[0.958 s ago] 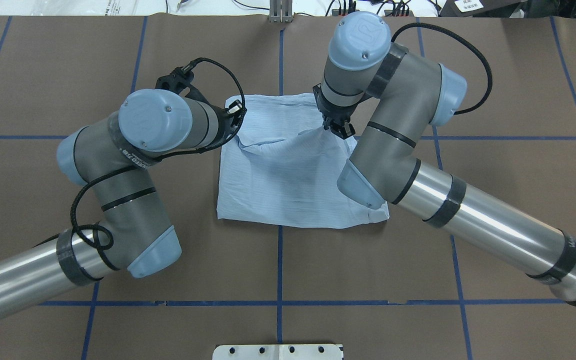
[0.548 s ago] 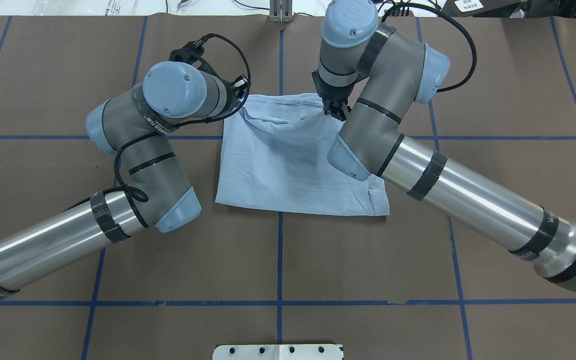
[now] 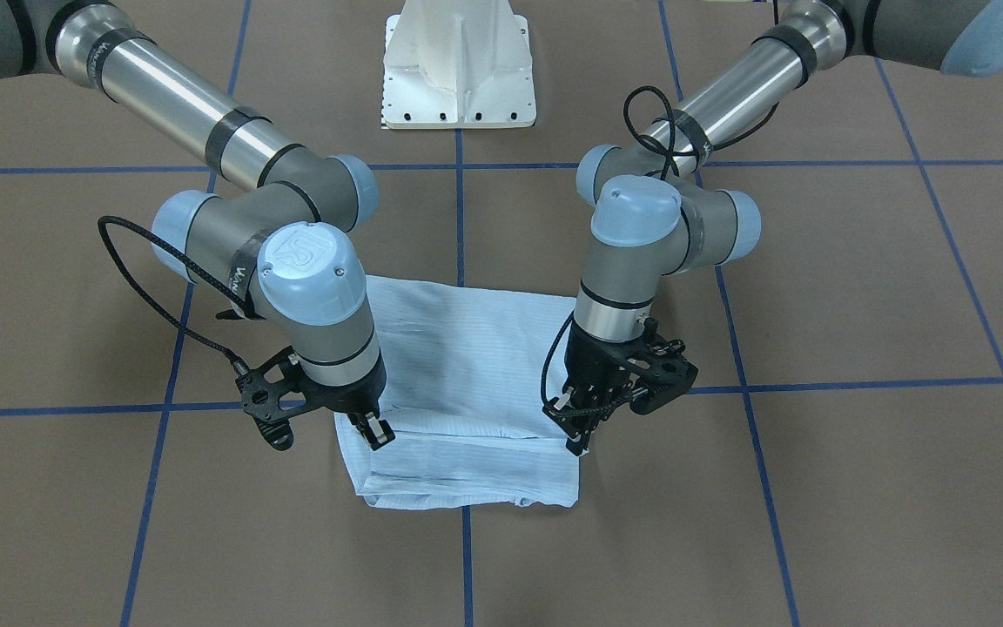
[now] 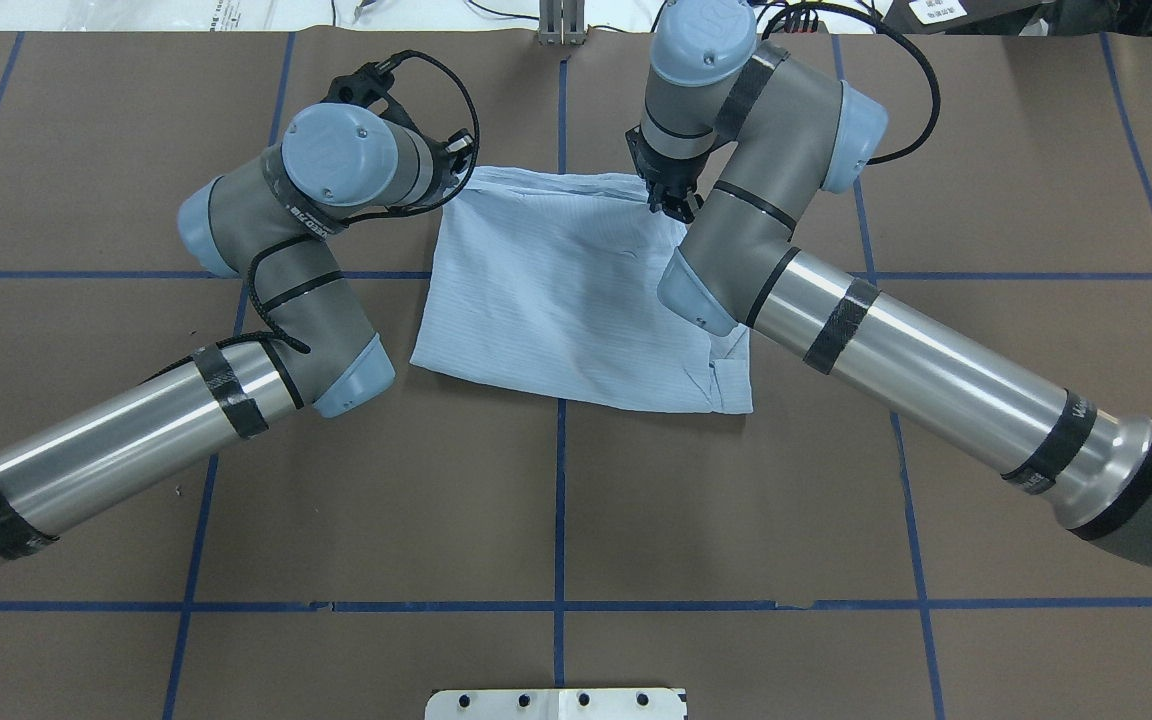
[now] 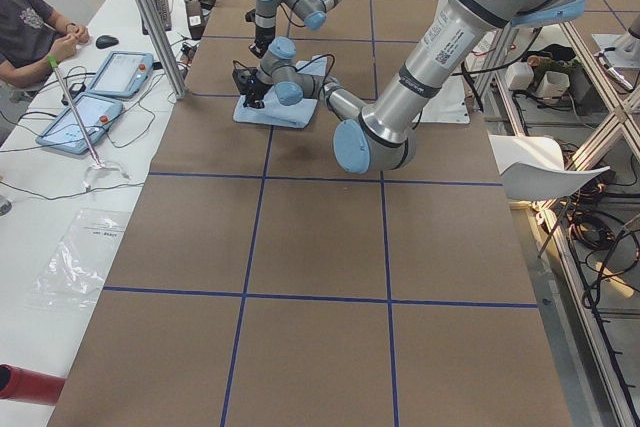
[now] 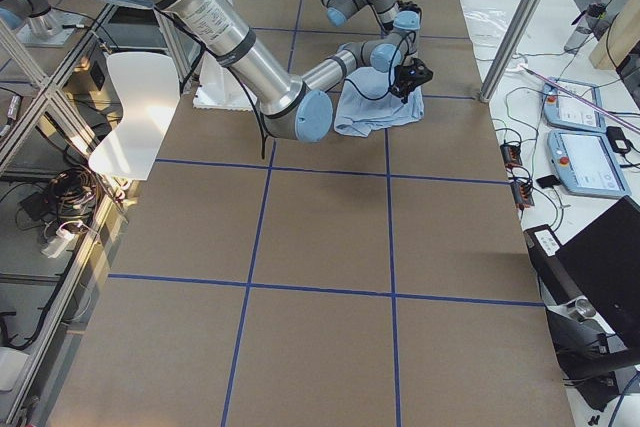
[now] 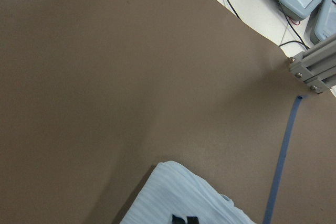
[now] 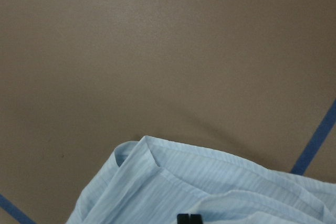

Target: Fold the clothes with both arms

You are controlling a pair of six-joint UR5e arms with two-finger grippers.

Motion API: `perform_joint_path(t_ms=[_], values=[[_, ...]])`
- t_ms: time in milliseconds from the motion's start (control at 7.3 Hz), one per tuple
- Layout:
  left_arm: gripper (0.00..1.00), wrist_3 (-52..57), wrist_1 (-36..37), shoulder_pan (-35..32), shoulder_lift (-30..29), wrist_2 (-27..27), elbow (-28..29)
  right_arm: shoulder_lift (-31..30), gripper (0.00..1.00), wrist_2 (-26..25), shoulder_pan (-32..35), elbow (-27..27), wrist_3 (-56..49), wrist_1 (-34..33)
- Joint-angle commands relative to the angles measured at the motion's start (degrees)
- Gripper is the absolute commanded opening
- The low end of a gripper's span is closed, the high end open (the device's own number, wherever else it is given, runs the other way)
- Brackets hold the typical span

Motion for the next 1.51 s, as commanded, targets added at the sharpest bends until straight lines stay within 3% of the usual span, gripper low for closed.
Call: perform_joint_path(t_ms=[0, 137, 274, 548, 822, 1095, 1232, 1369], values=[[0.04, 0.4, -2.1, -0.2, -1.6, 0.0, 3.7, 0.6, 0.25, 0.0, 0.5, -2.5, -2.1, 2.9], [0.26, 2.6, -2.3, -0.6, -2.3, 0.2, 4.9, 2.7, 0.47, 0.0, 0.5, -7.4, -2.2, 6.0], [0.29, 3.2, -4.2, -1.5, -2.5, 0.2, 6.6, 3.3, 0.99, 0.0, 1.1, -8.5, -3.5, 6.2], [0.33, 5.5, -5.0, -4.6, -2.5, -0.3, 7.1, 3.3, 1.00, 3.3, 4.3, -8.4, -7.1, 6.1], [0.33, 9.7, -4.3, -8.0, 0.5, -10.1, 1.8, 0.8, 1.00, 4.4, 6.3, -6.1, -12.9, 6.0], [0.33, 24.8, -2.7, -10.9, 14.5, -17.0, -14.7, -7.9, 1.00, 7.8, 9.7, 1.9, -23.2, 5.2], [0.48, 31.6, 2.2, -11.8, 19.4, -19.6, -21.7, -13.6, 1.00, 8.5, 12.1, 6.4, -30.5, 5.2], [0.55, 40.0, 9.5, -13.9, 22.3, -21.1, -27.6, -17.6, 1.00, 9.9, 15.2, 8.8, -40.4, 4.5]])
